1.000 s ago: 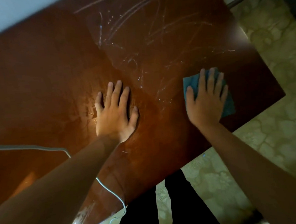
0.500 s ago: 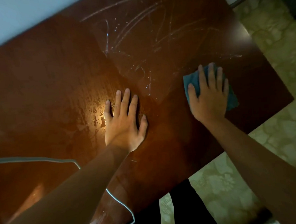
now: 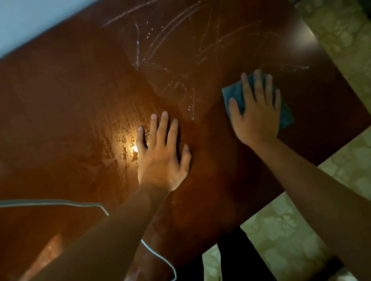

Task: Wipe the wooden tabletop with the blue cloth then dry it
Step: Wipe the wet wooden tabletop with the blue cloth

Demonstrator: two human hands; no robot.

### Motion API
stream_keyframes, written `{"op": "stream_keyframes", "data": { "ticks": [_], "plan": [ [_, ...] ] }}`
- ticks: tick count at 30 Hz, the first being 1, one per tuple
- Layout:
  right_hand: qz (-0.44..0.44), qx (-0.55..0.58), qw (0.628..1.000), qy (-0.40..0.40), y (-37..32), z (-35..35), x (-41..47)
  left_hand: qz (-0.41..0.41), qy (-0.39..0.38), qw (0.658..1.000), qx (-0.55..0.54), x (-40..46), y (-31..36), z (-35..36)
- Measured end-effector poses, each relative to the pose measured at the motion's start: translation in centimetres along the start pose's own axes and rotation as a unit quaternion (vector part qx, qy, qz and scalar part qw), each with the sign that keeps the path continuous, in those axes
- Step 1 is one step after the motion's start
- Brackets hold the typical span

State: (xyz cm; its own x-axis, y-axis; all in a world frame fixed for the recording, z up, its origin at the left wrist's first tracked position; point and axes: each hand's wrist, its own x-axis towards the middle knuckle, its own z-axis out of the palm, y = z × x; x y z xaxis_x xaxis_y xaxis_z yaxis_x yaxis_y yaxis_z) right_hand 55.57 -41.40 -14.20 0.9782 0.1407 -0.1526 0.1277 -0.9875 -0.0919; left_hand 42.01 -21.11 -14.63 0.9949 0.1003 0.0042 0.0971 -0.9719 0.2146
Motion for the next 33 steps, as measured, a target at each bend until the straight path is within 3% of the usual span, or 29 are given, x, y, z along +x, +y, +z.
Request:
{"op": "stream_keyframes", "data": {
  "ticks": [3, 8, 12, 16, 20, 24, 28, 33],
  "plan": [
    [0.026, 0.010, 0.999, 0.019, -2.8, 0.6, -1.3, -0.003, -0.002, 1.000, 0.004, 0.0, -0.1, 0.1],
    [-0.115, -0.005, 0.993, -0.008, -6.6, 2.1, -7.3, 0.000, -0.010, 1.000, 0.008, -0.1, 0.0, 0.1],
    [-0.196, -0.005, 0.981, -0.006, -1.8, 1.2, -4.0, -0.008, -0.008, 1.000, -0.002, -0.1, -0.1, 0.0],
    [-0.061, -0.008, 0.998, 0.007, 4.1, -0.4, 2.3, -0.020, -0.020, 1.000, -0.011, 0.1, 0.1, -0.1],
    [-0.004, 0.006, 0.999, 0.035, 2.5, -0.3, 2.2, -0.030, -0.029, 0.999, -0.002, 0.2, 0.3, -0.2],
    [-0.138, 0.015, 0.990, 0.033, 0.7, 0.8, -2.1, -0.043, -0.031, 0.999, 0.005, 0.3, 0.5, -0.1],
    [-0.255, 0.024, 0.966, 0.029, 4.5, 0.3, -0.7, -0.085, -0.012, 0.996, -0.012, 1.1, 2.8, -0.1],
    [-0.078, 0.002, 0.997, 0.025, 12.1, -2.3, 8.1, 0.023, -0.030, 0.999, -0.038, 2.1, 10.2, 1.1]
  ]
}}
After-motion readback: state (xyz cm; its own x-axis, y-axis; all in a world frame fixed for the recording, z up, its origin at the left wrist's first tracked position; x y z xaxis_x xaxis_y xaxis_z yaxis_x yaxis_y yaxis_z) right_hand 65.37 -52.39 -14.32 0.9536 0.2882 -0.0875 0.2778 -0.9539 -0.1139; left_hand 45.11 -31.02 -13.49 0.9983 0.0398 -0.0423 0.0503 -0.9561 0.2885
